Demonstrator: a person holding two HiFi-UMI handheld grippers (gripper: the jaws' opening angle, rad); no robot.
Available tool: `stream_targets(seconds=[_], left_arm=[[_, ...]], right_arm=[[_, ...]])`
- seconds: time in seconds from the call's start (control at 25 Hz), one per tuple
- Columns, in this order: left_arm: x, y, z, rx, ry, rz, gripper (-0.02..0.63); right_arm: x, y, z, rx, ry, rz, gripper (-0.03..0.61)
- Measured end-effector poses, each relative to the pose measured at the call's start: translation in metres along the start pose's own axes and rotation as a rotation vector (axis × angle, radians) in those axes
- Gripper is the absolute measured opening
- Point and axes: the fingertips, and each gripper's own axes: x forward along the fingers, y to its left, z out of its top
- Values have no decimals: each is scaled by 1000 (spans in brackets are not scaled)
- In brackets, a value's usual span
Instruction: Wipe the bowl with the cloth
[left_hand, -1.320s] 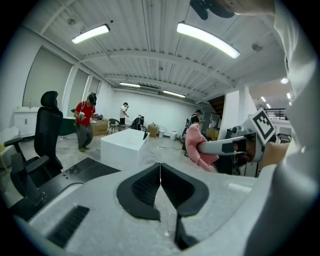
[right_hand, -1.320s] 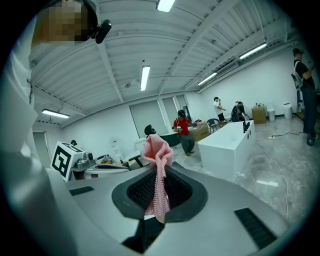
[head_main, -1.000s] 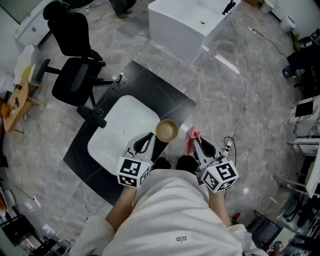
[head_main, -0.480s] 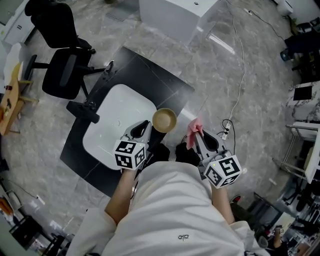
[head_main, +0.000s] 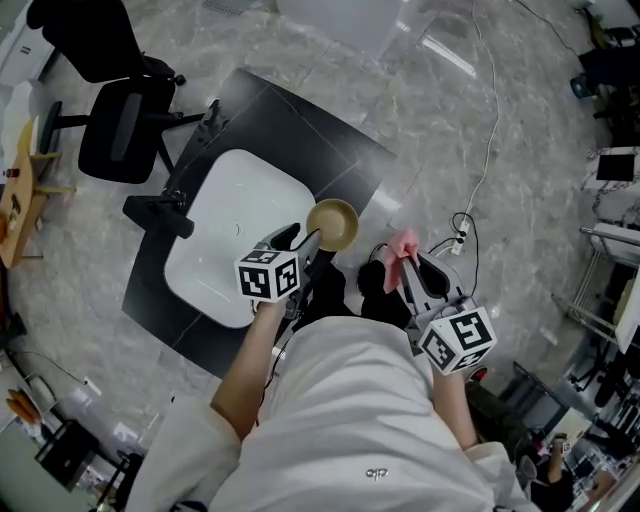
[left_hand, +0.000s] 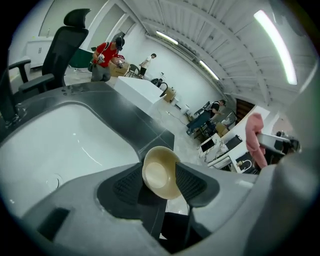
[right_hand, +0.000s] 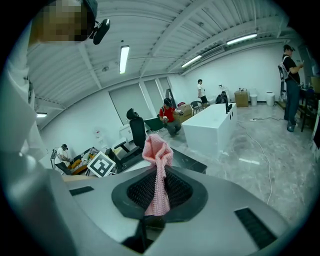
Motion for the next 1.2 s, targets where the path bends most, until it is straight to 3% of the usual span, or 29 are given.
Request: stream_targets(seconds=[0.36,0.6,0.76,0.92,1.2], left_arm=[[24,21,-19,-154,61,4,193],[31,23,-33,-298,69,-3,59],[36,29,-43,-337,93,25,25],[36,22,-43,-332,92,25,21],[12,8,-31,-239,66,116,20]], right_arm=[[-4,-6,-7,14,18,-15,28],[-9,-8,-7,16,9,-19,28],[-11,-9,-8,31,-4,-24,28],[-12,-8,-11,27,-12,-13,28],[-7,-3,-6,0,-28,6,28]])
